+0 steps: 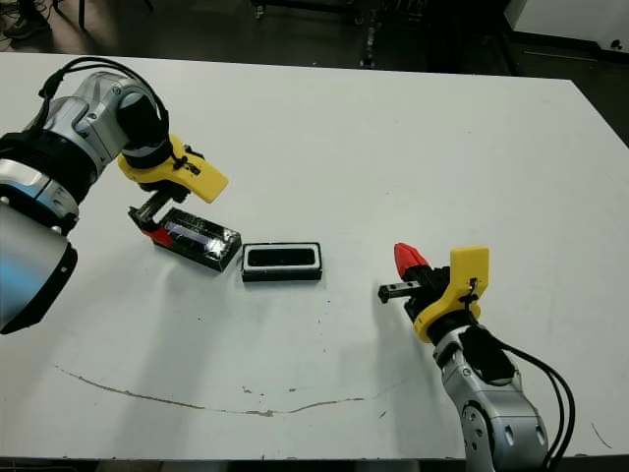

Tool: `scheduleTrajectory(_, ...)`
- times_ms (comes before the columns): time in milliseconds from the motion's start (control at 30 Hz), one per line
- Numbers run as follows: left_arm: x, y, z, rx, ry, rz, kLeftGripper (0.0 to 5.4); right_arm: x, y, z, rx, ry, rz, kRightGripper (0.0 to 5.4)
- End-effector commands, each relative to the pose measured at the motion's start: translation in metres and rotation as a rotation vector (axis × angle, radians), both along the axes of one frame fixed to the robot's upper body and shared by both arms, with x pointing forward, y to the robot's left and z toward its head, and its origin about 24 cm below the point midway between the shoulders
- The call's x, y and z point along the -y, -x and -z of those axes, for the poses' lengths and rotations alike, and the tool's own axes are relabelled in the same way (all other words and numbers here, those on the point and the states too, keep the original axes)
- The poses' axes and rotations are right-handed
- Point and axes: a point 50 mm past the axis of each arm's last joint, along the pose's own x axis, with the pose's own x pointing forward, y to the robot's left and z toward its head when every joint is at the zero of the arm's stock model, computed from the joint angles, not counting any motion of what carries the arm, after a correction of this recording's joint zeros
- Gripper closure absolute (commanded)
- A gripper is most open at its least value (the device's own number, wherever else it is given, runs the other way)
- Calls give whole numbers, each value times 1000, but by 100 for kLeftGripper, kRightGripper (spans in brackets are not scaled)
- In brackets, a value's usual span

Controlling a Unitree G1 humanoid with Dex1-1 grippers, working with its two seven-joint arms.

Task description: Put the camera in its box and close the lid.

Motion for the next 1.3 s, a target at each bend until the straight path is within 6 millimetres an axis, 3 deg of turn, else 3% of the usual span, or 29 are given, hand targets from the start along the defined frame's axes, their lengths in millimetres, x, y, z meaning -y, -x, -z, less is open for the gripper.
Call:
scheduleTrajectory(33,-5,0,5,-35,-10,-83,2,6,3,3,-26,8,13,540)
scheduleTrajectory(400,-10,-1,17,-55,-53,-240,2,5,3,3,-26,9,8,540)
scheduleTrajectory(1100,4,1,30,-18,-63,-27,2,5,6,5,-28,8,0,540)
scheduleTrajectory(1300,2,-1,34,13,-97,-90,2,4,6,6,-28,11,-1,540)
